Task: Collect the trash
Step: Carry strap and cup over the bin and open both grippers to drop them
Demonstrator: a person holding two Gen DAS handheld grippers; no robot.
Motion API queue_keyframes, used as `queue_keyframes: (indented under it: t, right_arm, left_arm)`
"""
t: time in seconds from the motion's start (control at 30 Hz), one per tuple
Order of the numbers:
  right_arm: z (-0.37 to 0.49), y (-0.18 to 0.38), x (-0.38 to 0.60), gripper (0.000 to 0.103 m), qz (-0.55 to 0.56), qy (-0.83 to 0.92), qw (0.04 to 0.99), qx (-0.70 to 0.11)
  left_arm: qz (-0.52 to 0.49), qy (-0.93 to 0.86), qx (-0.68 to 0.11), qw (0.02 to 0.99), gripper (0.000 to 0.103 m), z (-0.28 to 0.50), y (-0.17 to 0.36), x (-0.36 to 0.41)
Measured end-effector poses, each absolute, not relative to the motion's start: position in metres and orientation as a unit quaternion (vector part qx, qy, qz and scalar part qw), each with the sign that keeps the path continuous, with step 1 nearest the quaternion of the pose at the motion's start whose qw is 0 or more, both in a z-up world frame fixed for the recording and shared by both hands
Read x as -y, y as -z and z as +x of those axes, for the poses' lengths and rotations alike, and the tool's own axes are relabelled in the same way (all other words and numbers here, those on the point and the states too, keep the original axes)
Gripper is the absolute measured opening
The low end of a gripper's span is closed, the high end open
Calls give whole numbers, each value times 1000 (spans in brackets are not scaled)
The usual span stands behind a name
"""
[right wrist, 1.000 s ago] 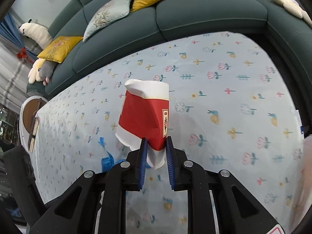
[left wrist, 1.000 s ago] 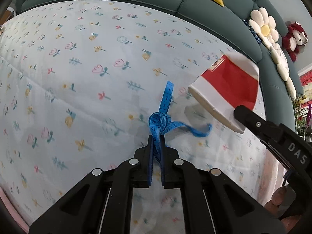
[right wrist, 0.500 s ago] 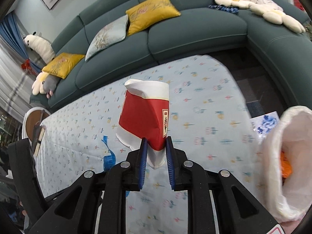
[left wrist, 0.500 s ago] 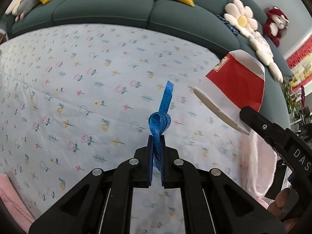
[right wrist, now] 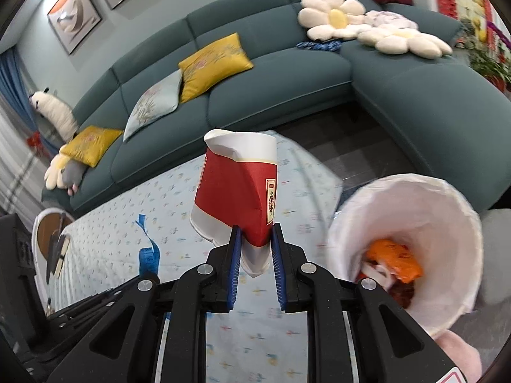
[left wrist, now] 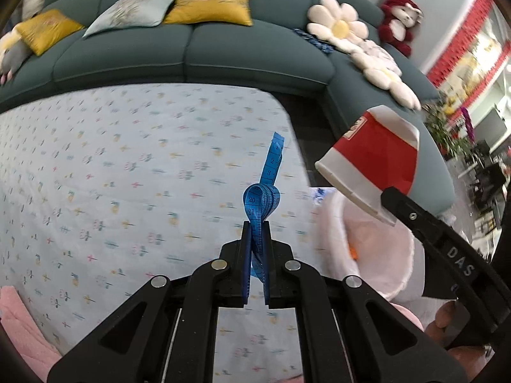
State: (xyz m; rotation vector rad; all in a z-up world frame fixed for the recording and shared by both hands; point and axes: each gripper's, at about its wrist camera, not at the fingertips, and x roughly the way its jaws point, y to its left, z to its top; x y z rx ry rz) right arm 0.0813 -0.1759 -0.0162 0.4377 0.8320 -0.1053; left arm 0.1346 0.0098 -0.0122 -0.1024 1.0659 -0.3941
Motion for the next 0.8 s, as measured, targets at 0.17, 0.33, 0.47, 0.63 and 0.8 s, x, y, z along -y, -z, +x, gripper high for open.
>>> queue_keyframes:
  t: [0.17, 0.33, 0.47, 0.63, 0.8]
  right_arm:
    - [60, 9, 206, 18, 214, 66, 893, -390]
    - [43, 4, 228, 18, 216, 83, 894, -382]
    - [31, 4, 247, 18, 224, 97, 893, -378]
    - [19, 8, 262, 18, 235, 111, 889, -377]
    - [11, 12, 272, 18, 241, 121, 887, -376]
  left_arm:
    - [-32, 212, -493, 843, 5, 117, -2, 25]
    - [-18, 237, -487, 841, 5, 101, -9, 55]
    - [-6, 252, -485, 837, 5, 94, -12, 73]
    - [7, 265, -482, 835, 5, 90, -15, 90]
    - [12, 273, -485, 831, 5, 90, -14, 105]
